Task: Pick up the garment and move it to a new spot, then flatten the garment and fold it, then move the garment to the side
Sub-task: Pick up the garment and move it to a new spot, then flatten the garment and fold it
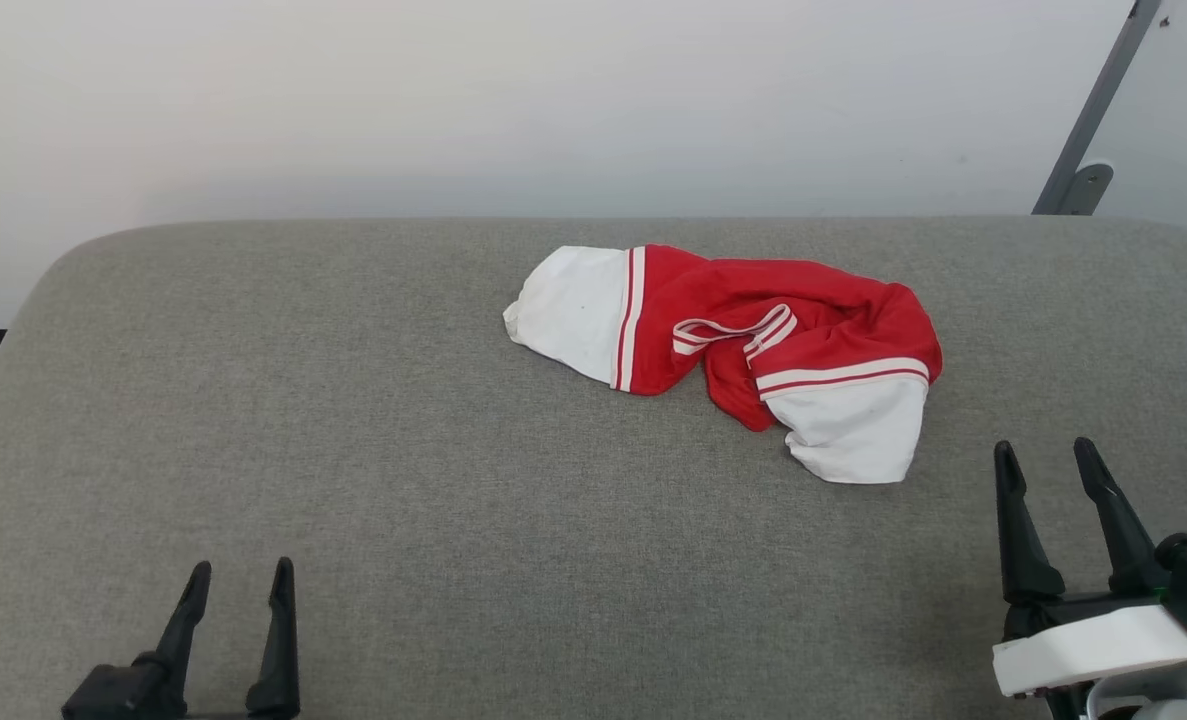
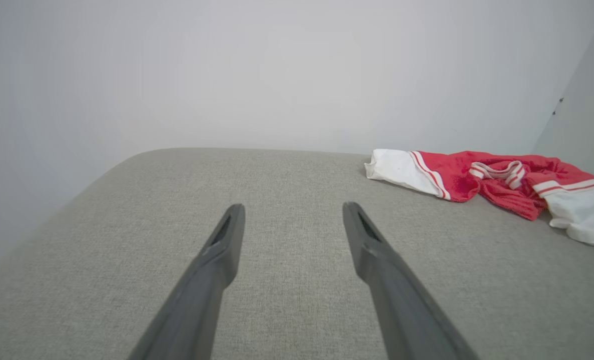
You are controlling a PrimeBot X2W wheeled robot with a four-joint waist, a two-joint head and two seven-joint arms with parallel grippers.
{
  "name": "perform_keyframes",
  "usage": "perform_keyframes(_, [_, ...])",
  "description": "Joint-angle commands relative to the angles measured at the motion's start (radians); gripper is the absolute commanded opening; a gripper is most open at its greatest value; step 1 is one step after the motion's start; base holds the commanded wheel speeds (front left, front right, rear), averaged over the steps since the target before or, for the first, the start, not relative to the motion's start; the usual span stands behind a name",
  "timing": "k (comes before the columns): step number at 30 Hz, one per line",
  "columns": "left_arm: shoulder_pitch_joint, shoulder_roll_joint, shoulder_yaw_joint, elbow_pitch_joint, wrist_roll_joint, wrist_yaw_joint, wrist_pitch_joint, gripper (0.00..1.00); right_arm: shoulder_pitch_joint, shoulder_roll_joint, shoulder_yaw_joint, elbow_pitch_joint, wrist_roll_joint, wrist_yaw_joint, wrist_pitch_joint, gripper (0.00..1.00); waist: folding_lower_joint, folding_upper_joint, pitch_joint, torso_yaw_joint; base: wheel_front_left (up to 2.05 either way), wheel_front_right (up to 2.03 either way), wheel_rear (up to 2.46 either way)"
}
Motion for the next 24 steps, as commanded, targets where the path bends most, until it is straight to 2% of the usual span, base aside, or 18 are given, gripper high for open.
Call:
perform_keyframes(1, [0.016,-0.005,0.009,-0.004,0.018,-0.006,-0.002,1.00,0.005,0.006,0.001,-0.003,-0.003,0.000,-0.005,1.00,0.0000,-0.0001,0.004,-0.003,0.00,0.00,0.00])
perform_keyframes(11, [0.011,-0.048,0.040,0.011,0.038,-0.016,-0.002,1.00,-0.005,0.002,0.014,0.008,-0.004,0.000,-0.005,1.00,0.0000,-0.0001,0.018,-0.014,0.00,0.00,0.00])
perform_keyframes(19, [0.000,-0.054,0.024,0.010,0.040,-0.017,-0.002,1.00,-0.009,-0.009,0.020,0.016,-0.007,0.000,-0.005,1.00,0.0000,-0.0001,0.025,-0.008,0.00,0.00,0.00])
perform_keyframes(24, [-0.005,-0.068,0.018,0.005,0.036,-0.017,-0.002,1.00,-0.014,-0.042,0.067,0.045,-0.009,0.000,-0.005,1.00,0.0000,-0.0001,0.043,0.002,0.00,0.00,0.00])
